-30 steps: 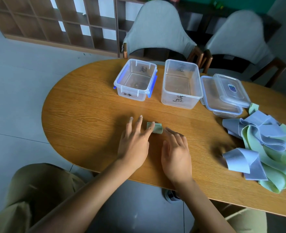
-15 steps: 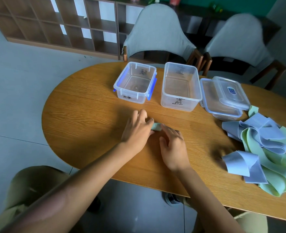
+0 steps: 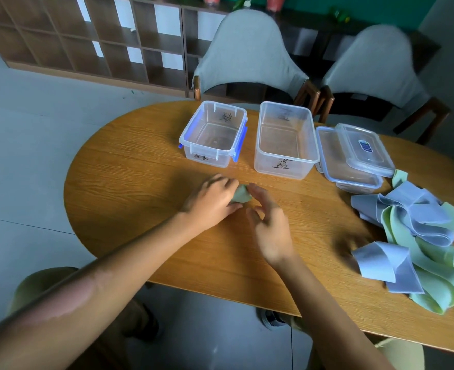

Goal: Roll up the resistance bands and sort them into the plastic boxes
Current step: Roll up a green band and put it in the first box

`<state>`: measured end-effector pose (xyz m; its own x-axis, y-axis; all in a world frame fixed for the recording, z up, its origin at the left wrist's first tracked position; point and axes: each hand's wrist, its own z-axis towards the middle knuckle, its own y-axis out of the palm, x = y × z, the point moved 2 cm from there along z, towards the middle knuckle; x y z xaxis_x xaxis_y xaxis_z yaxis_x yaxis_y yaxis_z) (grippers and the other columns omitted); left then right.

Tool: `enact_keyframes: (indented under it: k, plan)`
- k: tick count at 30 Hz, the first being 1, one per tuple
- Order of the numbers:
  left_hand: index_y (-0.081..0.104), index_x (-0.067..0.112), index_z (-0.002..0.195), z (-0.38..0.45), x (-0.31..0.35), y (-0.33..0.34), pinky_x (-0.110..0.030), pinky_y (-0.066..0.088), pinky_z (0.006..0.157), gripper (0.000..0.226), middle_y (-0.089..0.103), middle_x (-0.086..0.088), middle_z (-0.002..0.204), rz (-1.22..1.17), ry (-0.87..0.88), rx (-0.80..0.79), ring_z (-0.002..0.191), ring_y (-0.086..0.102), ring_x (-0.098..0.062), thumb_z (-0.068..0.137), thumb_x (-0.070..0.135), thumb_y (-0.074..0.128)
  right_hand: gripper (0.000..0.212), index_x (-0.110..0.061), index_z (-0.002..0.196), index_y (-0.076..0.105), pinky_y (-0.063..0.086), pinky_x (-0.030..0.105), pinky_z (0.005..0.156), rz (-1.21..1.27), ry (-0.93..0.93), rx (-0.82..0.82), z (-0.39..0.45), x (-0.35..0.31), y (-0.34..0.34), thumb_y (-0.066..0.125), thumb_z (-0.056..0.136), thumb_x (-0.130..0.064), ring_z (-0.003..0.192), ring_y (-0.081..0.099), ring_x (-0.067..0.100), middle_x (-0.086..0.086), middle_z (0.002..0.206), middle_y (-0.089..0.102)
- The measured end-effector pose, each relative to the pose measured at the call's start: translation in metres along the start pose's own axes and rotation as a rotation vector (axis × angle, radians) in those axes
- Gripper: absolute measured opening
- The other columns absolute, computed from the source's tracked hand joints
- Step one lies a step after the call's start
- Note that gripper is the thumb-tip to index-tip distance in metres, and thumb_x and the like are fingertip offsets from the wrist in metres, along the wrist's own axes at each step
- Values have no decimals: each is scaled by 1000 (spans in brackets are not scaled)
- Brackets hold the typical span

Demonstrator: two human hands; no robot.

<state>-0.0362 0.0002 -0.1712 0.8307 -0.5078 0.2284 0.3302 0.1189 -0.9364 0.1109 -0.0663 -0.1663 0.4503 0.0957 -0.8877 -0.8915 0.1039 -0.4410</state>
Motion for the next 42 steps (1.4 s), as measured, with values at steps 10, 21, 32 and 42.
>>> enact_keyframes:
  k: [10,21,32,42]
  plan:
    - [65,21,83,-43,-4,15,-28,46,68,21,64,7,78,-529,-369,261,79,57,-12,74,32,81,65,-13,146,41,44,38,107,-425,-344,-106,-12,-15,13,46,83,2,134,44,25,2,138,59]
    - [68,17,89,-48,-5,16,-20,43,76,25,66,4,88,-498,-323,303,92,56,-10,75,32,82,69,-15,148,26,42,40,98,-708,-400,-131,-10,-17,13,46,83,-12,123,47,28,3,119,71]
    - [62,17,91,-49,-4,22,-6,36,72,18,56,6,82,-539,-319,261,84,52,-6,79,21,75,38,-27,132,58,44,24,99,-381,-264,-173,16,-27,-3,64,96,-18,119,53,11,-9,125,65]
    - [61,23,95,-51,-2,21,-7,36,78,17,51,9,88,-613,-260,225,92,51,-1,81,21,71,35,-19,126,64,50,44,91,-635,-394,-330,32,-40,0,68,91,-12,118,52,25,3,119,65]
